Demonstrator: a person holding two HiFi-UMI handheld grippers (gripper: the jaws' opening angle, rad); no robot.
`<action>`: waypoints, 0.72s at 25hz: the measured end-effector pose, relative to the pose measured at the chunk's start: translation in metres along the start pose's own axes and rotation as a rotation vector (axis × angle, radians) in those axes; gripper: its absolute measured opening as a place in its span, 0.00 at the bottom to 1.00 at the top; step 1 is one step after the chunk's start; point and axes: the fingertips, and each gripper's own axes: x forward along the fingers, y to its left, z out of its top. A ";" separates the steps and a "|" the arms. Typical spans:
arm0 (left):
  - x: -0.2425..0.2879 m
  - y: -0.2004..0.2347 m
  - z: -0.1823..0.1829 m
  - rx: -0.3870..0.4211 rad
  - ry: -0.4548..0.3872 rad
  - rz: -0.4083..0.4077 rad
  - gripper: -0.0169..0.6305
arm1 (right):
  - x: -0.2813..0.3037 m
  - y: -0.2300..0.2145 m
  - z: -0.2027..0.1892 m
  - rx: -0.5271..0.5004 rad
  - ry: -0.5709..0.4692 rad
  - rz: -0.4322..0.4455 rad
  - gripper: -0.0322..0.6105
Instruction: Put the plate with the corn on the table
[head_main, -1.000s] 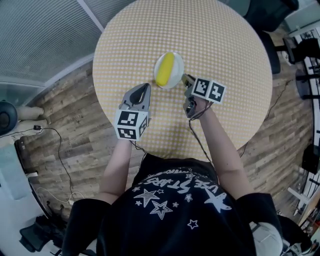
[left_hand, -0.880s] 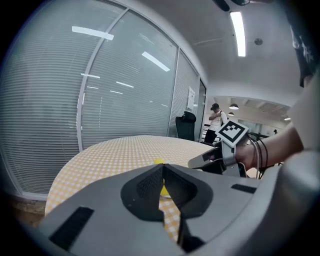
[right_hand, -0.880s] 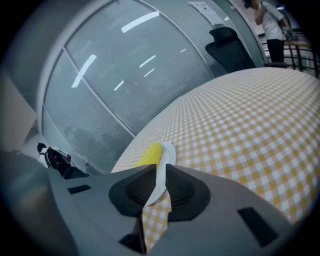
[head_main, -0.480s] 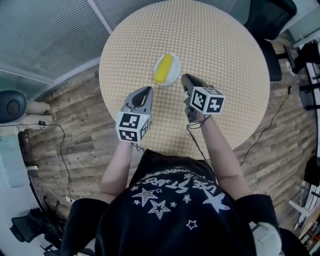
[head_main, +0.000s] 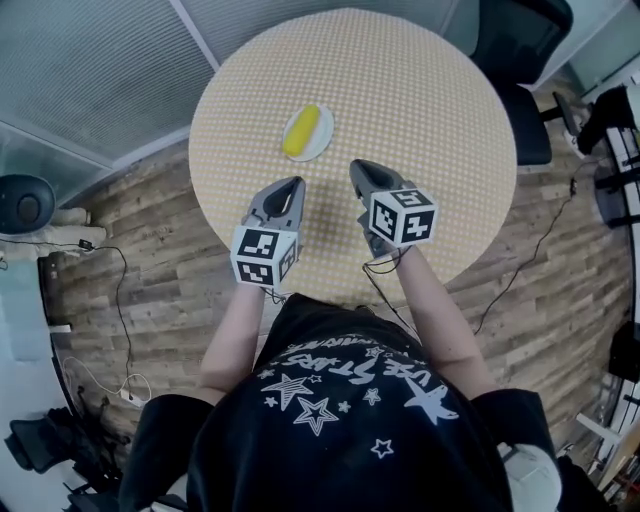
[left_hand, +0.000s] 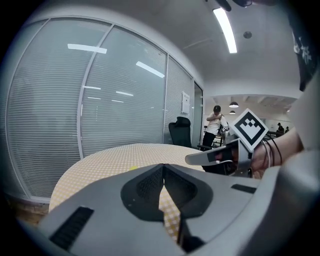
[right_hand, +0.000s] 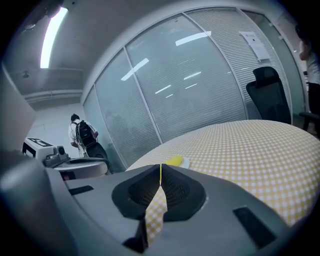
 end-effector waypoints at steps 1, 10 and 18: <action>-0.002 -0.009 0.001 0.004 -0.002 0.000 0.04 | -0.009 0.000 -0.001 -0.004 -0.005 0.009 0.10; -0.024 -0.080 -0.001 0.011 -0.009 0.026 0.04 | -0.080 0.004 -0.005 -0.049 -0.049 0.071 0.09; -0.036 -0.132 -0.003 0.014 -0.020 0.048 0.04 | -0.130 0.006 -0.022 -0.068 -0.041 0.136 0.09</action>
